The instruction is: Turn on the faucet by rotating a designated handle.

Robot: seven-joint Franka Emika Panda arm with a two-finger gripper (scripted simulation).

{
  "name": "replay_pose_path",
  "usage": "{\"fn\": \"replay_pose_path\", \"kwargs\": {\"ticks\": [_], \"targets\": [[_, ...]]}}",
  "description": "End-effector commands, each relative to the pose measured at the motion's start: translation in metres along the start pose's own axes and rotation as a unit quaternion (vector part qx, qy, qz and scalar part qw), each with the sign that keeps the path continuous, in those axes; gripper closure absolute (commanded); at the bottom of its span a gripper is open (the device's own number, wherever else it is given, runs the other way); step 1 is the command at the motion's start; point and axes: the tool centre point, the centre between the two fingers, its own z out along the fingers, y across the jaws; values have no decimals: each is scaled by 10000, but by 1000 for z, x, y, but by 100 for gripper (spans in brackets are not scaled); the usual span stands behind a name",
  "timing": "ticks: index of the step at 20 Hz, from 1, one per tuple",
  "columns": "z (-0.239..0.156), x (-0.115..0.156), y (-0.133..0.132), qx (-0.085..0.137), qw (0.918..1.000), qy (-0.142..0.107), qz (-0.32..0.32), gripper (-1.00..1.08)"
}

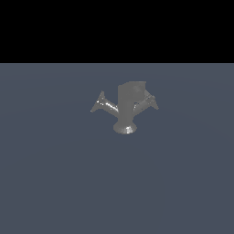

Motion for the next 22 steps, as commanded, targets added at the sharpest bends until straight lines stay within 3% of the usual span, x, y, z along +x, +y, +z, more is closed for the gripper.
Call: {"fn": "replay_pose_path", "kwargs": {"ticks": [1, 2, 3, 4, 5, 6, 7, 8, 9, 10, 11, 12, 13, 14, 15, 16, 17, 18, 19, 21, 22], "targets": [[19, 7, 3, -83, 9998, -175, -51, 44], [42, 6, 7, -56, 9991, -411, 113, 21], [55, 13, -11, -165, 9985, -509, -148, 9], [61, 22, -16, -78, 9988, -466, -137, 12], [76, 33, -14, 23, 9985, -531, 94, 22], [95, 36, -41, 13, 9975, -625, -323, 26], [111, 38, -26, 177, 9972, -715, 141, 47], [114, 41, -12, 231, 9965, -745, 295, 47], [126, 50, -7, 420, 9940, -792, 625, 55], [148, 53, -9, 526, 9903, -931, 883, 77], [164, 57, 9, 97, 9935, -944, 628, 71], [164, 57, 6, 68, 9936, -945, 611, 71], [175, 64, -27, -113, 9952, -911, 351, 73], [174, 84, -10, -152, 9952, -749, 607, 69], [171, 105, 11, -102, 9947, -582, 842, 57], [167, 126, -13, 169, 9947, -427, 921, 40], [182, 134, -16, 308, 9923, -447, 1114, 13], [203, 133, -21, 193, 9917, -545, 1149, -4], [204, 150, -24, 79, 9931, -353, 1120, -31], [219, 174, -25, -126, 9925, -162, 1204, -48], [232, 183, -13, -175, 9910, -118, 1325, -40]]}}
